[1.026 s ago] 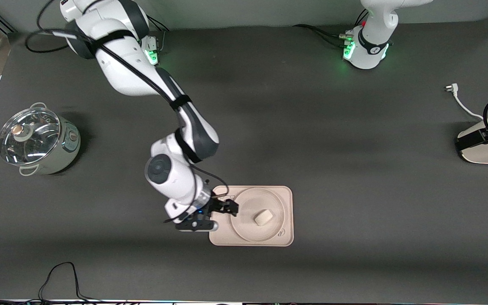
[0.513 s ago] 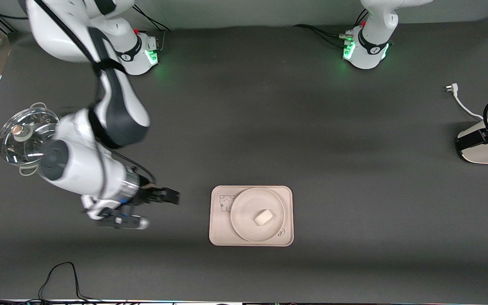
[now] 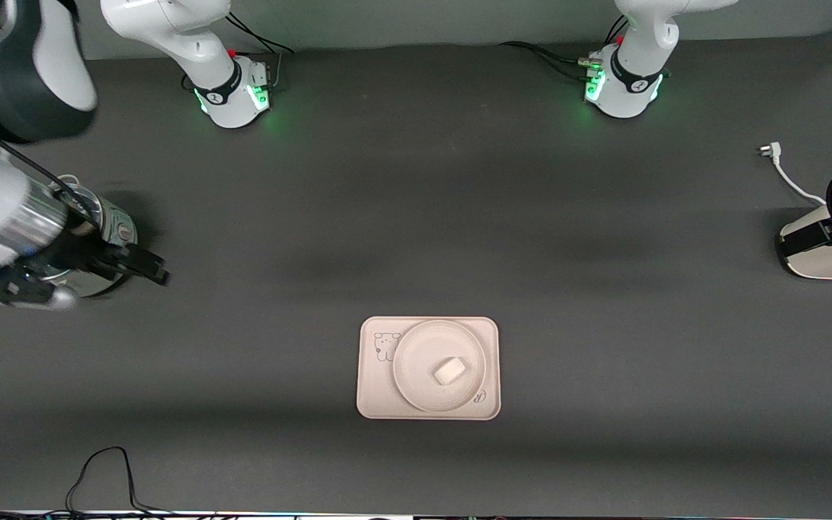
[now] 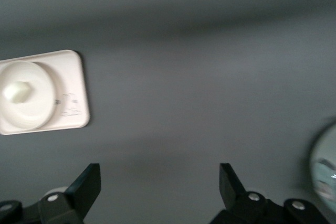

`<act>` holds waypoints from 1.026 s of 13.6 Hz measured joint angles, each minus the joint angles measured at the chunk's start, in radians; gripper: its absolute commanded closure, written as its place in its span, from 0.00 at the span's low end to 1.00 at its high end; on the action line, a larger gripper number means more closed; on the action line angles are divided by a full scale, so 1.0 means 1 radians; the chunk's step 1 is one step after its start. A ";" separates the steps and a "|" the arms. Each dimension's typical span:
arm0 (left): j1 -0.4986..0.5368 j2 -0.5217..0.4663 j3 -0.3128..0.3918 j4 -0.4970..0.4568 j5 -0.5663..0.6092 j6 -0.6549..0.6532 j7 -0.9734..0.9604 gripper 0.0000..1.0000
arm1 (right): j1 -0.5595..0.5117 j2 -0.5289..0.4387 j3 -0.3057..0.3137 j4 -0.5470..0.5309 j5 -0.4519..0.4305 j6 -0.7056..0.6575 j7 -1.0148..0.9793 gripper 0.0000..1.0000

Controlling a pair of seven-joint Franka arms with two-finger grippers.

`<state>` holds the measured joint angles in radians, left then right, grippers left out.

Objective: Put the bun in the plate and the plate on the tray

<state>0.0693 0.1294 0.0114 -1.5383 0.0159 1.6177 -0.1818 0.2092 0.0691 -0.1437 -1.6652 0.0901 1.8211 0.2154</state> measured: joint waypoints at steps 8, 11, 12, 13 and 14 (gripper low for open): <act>0.006 -0.001 0.001 0.002 -0.001 0.000 0.000 0.00 | -0.159 -0.133 0.186 -0.130 -0.047 -0.038 -0.026 0.00; 0.007 -0.004 0.001 0.003 -0.001 0.000 0.000 0.00 | -0.167 -0.133 0.201 -0.130 -0.048 -0.046 -0.026 0.00; 0.007 -0.006 0.001 0.003 -0.001 0.000 0.000 0.00 | -0.169 -0.133 0.202 -0.130 -0.049 -0.056 -0.026 0.00; 0.007 -0.008 0.001 0.003 -0.001 -0.001 0.000 0.00 | -0.169 -0.133 0.203 -0.130 -0.049 -0.061 -0.026 0.00; 0.007 -0.009 0.001 0.003 -0.001 -0.001 0.000 0.00 | -0.169 -0.133 0.204 -0.130 -0.049 -0.063 -0.026 0.00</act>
<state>0.0763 0.1200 0.0127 -1.5352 0.0151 1.6167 -0.1820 0.0402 -0.0639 0.0607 -1.7955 0.0409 1.7586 0.1899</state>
